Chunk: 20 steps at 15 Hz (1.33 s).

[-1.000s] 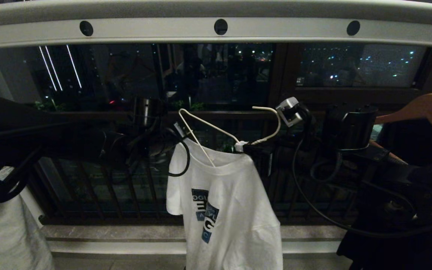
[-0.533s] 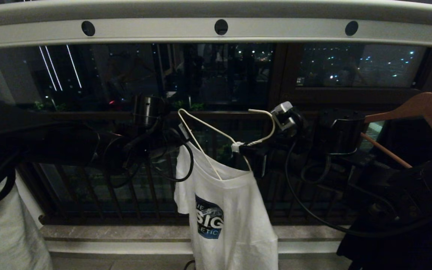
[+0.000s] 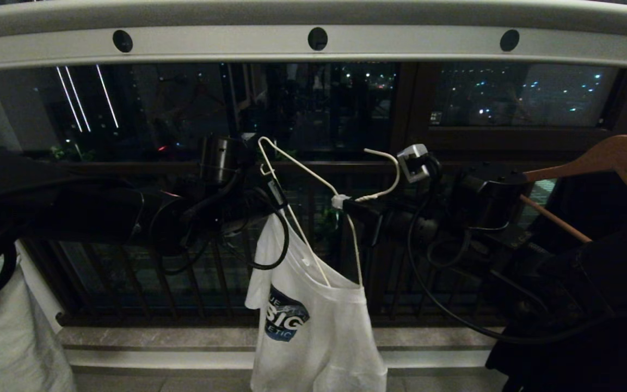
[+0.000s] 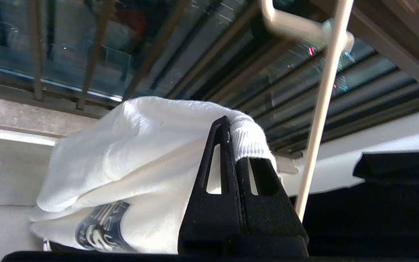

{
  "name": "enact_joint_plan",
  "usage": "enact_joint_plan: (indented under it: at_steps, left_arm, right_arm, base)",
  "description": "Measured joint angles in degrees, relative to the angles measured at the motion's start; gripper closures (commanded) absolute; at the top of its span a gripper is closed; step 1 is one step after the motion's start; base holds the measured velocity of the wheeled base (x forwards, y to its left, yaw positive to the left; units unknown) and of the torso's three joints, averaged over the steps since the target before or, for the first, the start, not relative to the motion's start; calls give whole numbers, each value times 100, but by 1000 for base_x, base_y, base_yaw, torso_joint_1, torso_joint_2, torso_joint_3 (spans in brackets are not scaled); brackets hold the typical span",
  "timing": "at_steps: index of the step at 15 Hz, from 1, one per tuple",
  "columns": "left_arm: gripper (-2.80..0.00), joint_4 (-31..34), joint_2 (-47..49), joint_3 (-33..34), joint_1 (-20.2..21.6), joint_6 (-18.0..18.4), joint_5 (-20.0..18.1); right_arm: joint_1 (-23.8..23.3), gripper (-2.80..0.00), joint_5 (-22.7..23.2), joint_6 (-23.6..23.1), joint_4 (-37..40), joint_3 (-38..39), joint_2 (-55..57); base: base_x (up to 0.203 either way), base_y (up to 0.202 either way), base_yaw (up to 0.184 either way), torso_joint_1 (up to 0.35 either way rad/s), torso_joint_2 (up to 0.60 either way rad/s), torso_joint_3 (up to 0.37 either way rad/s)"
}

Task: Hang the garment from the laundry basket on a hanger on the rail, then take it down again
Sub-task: Take the clothes off the clothes rack

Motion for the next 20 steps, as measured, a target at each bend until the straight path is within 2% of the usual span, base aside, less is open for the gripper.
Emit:
enact_joint_plan:
  at_steps: [4, 9, 13, 20]
  left_arm:
    - [0, -20, -75, 179, -251, -1, -18]
    - [0, -2, -193, 351, -503, 29, -27]
    - [0, 34, -194, 369, -567, 98, -13]
    - [0, -20, 215, 307, -564, 342, 44]
  right_arm:
    - [71, 0, -201, 258, -60, -37, -33]
    - [115, 0, -764, 302, -148, -228, 72]
    - [-33, 0, -1179, 283, -283, -473, 172]
    - [-387, 0, -1094, -345, -126, -484, 244]
  base:
    - [0, 0, 0, 0, 0, 0]
    - [0, 0, 0, 0, 0, 0]
    - [0, 0, 0, 0, 0, 0]
    - [0, 0, 0, 0, 0, 0]
